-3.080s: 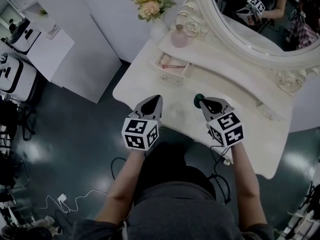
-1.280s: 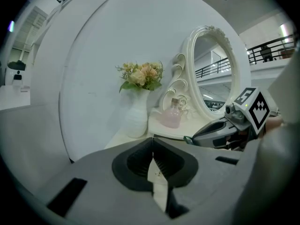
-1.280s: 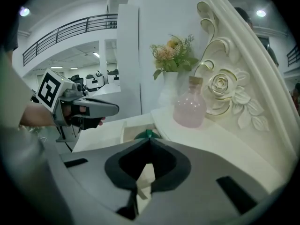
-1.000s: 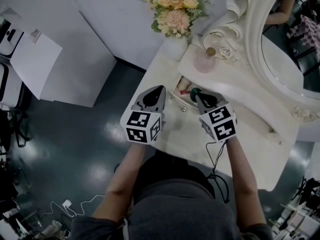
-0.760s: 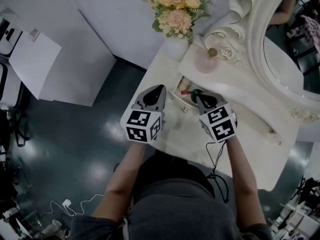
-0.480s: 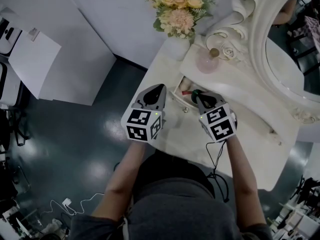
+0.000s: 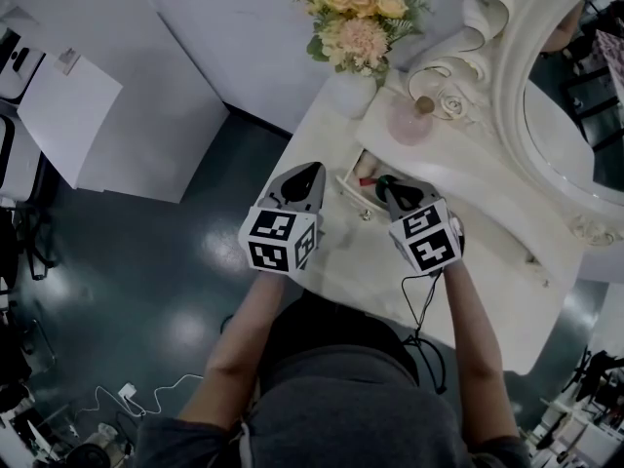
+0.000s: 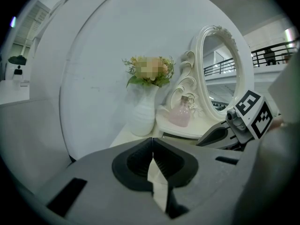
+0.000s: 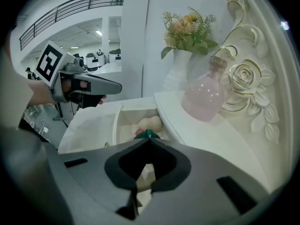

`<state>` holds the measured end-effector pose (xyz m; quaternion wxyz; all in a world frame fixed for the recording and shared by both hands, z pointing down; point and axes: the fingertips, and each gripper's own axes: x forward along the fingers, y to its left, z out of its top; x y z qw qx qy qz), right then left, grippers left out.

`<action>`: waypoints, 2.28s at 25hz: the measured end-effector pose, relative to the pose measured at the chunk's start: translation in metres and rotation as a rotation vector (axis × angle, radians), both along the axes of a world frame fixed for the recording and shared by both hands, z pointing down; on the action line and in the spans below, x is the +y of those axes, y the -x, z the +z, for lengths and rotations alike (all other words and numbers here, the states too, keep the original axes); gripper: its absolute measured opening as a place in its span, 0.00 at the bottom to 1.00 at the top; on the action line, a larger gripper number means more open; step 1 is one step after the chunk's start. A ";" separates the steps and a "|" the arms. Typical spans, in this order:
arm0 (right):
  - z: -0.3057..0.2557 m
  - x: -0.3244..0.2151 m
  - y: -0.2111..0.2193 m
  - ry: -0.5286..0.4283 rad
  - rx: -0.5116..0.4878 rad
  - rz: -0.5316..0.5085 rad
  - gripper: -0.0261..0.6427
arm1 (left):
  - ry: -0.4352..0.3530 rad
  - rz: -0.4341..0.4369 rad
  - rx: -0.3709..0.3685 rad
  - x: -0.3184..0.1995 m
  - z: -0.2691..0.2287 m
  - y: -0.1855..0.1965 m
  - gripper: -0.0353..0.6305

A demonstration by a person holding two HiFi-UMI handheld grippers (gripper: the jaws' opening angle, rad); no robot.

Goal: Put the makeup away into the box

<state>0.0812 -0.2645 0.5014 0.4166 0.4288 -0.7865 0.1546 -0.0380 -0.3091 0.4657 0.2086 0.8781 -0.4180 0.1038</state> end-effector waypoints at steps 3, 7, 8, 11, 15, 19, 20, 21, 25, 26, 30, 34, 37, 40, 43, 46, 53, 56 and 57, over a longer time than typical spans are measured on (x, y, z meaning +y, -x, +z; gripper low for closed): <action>0.000 0.000 0.000 0.007 -0.007 0.002 0.06 | 0.001 -0.001 0.000 0.000 0.001 0.001 0.06; 0.000 0.001 0.001 0.014 -0.005 -0.006 0.07 | 0.004 0.000 -0.002 -0.001 0.001 0.002 0.06; 0.000 0.001 0.002 0.015 -0.003 -0.008 0.08 | 0.005 0.000 -0.003 -0.001 0.001 0.001 0.06; 0.001 0.001 0.002 0.020 -0.002 -0.011 0.08 | 0.007 -0.002 -0.006 -0.001 0.002 0.002 0.06; 0.001 0.000 0.002 0.024 -0.019 -0.003 0.10 | 0.006 -0.005 -0.007 -0.002 0.002 0.003 0.06; -0.004 -0.001 -0.001 0.012 -0.058 0.046 0.10 | 0.003 -0.005 -0.006 -0.001 0.001 0.004 0.06; -0.006 -0.002 -0.002 0.004 -0.073 0.064 0.10 | 0.001 -0.003 -0.005 -0.001 0.001 0.005 0.06; -0.010 -0.002 -0.003 -0.006 -0.088 0.082 0.10 | 0.000 -0.002 -0.005 -0.001 0.000 0.005 0.06; -0.025 -0.002 -0.008 -0.054 -0.142 0.140 0.10 | -0.004 0.007 -0.006 0.000 -0.001 0.004 0.06; -0.029 -0.002 -0.009 -0.068 -0.154 0.152 0.10 | -0.006 0.011 -0.006 0.000 -0.002 0.004 0.06; -0.045 -0.001 -0.014 -0.124 -0.201 0.194 0.09 | -0.018 0.028 -0.007 -0.001 -0.006 0.000 0.06; -0.061 0.001 -0.019 -0.180 -0.256 0.237 0.07 | -0.035 0.043 -0.010 -0.001 -0.012 -0.002 0.06; -0.073 0.003 -0.025 -0.227 -0.301 0.275 0.05 | -0.046 0.048 -0.015 -0.001 -0.016 -0.003 0.06; -0.084 0.006 -0.032 -0.276 -0.335 0.308 0.05 | -0.057 0.052 -0.019 -0.001 -0.020 -0.005 0.06; -0.093 0.010 -0.040 -0.323 -0.363 0.329 0.05 | -0.071 0.051 -0.026 -0.001 -0.025 -0.008 0.06; -0.102 0.016 -0.049 -0.366 -0.394 0.349 0.05 | -0.081 0.047 -0.025 0.001 -0.029 -0.012 0.06; -0.121 0.032 -0.066 -0.457 -0.438 0.383 0.05 | -0.100 0.036 -0.028 0.009 -0.041 -0.018 0.06; -0.125 0.040 -0.073 -0.486 -0.456 0.398 0.05 | -0.108 0.033 -0.032 0.014 -0.045 -0.021 0.06; -0.127 0.043 -0.075 -0.496 -0.463 0.403 0.05 | -0.110 0.032 -0.034 0.016 -0.046 -0.021 0.06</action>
